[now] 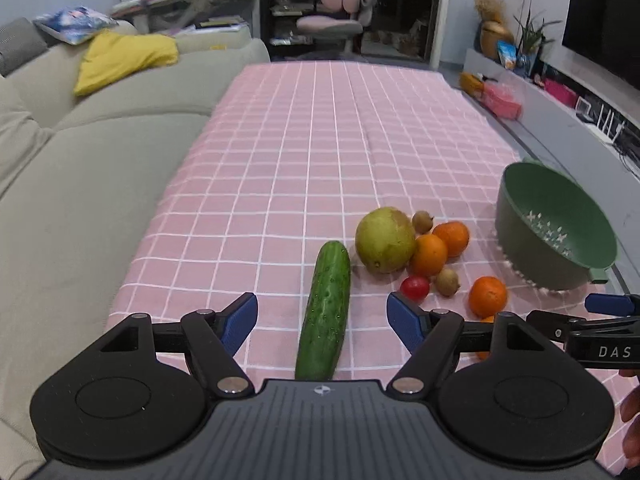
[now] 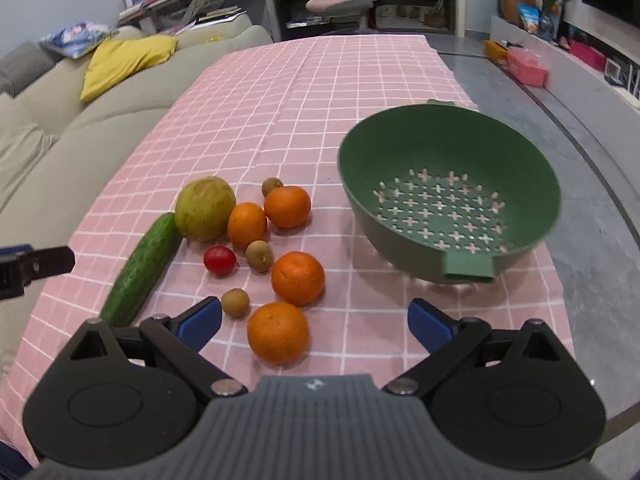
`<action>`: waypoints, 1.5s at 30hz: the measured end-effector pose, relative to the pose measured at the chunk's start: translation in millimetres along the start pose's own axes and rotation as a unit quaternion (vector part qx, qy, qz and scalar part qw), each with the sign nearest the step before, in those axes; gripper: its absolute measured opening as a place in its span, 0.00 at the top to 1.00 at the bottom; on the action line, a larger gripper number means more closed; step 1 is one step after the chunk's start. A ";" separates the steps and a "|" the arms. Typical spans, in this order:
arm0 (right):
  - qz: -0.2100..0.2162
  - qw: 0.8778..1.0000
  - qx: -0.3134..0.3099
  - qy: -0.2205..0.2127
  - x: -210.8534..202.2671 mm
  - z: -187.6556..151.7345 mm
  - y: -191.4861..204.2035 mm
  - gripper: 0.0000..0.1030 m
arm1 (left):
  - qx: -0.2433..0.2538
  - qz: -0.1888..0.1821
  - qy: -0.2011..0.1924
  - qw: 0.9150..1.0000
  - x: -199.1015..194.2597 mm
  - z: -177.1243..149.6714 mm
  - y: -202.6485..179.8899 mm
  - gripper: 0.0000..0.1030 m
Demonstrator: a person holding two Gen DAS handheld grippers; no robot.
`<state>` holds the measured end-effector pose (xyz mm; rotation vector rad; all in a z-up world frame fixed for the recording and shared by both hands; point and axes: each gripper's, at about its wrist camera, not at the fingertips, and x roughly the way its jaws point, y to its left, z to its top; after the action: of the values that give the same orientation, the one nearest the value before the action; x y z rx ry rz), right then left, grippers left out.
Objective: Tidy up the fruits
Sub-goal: 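Grasp the cucumber with the left tool while the right tool grasps an orange, then carry the cucumber and orange into the green colander and open both tools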
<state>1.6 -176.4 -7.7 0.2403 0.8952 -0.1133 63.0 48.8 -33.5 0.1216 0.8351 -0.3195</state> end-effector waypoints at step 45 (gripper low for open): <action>-0.013 0.998 0.026 0.053 93.2 21.5 14.0 0.61 | 0.065 -0.044 0.063 0.995 105.9 -9.7 1.5 0.60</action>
<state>78.6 -168.1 -65.5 0.2851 1.0024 -0.1490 123.0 28.1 -118.8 0.2299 0.9456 -0.4525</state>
